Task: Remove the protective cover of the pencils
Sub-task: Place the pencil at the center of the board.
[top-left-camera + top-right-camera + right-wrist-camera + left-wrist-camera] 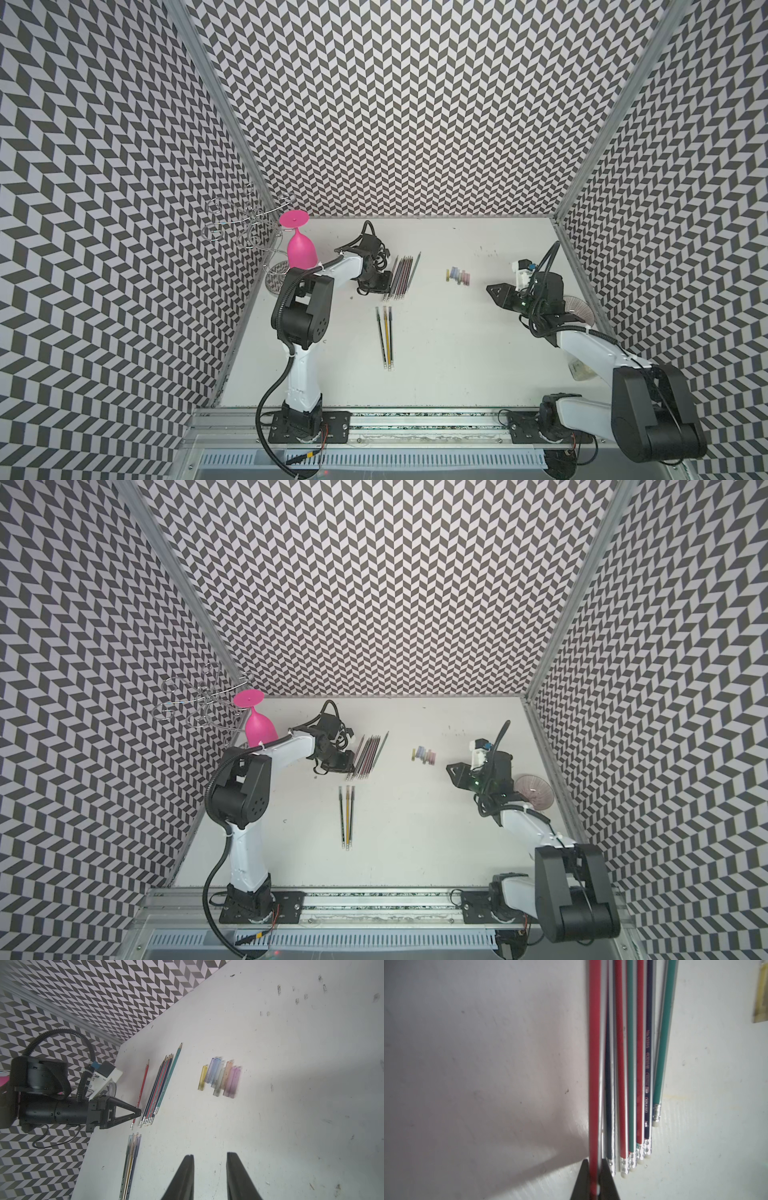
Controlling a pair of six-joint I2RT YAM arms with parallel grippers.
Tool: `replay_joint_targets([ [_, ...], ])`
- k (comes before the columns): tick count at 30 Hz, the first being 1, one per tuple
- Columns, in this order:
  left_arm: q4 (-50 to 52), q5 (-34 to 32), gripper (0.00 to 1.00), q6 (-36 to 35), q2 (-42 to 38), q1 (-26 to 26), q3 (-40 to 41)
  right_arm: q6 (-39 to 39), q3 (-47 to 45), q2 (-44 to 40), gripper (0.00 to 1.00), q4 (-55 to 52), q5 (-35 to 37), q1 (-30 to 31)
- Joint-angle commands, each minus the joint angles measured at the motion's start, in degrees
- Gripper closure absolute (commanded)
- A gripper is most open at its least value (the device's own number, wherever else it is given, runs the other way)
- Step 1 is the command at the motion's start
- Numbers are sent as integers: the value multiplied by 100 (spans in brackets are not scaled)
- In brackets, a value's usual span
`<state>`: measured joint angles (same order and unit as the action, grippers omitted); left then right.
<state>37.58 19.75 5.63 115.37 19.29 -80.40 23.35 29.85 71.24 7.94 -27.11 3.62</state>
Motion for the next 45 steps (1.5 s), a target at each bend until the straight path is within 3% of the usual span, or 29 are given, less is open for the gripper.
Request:
replay_joint_targets([
  [1,-84,269,95,18,-326,32,-76,-206,-57,-304,71,106,252,7],
  [5,-391,146,94,136,-639,3,152,-321,-81,-857,70,-31,357,16],
  [12,-167,11,93,108,-338,8,-15,-252,-365,-1692,69,-104,1105,7],
  [14,-146,-30,88,69,-357,10,-1,-210,-482,-1778,68,87,1145,3],
  [26,71,-200,88,-16,-103,134,-45,-258,-187,-1174,68,-198,804,7],
  [31,-43,-242,100,55,-83,74,-90,-202,-240,-1330,68,-162,892,5],
  [45,-458,195,100,185,-405,-169,60,-182,-251,-1332,68,-146,866,2],
])
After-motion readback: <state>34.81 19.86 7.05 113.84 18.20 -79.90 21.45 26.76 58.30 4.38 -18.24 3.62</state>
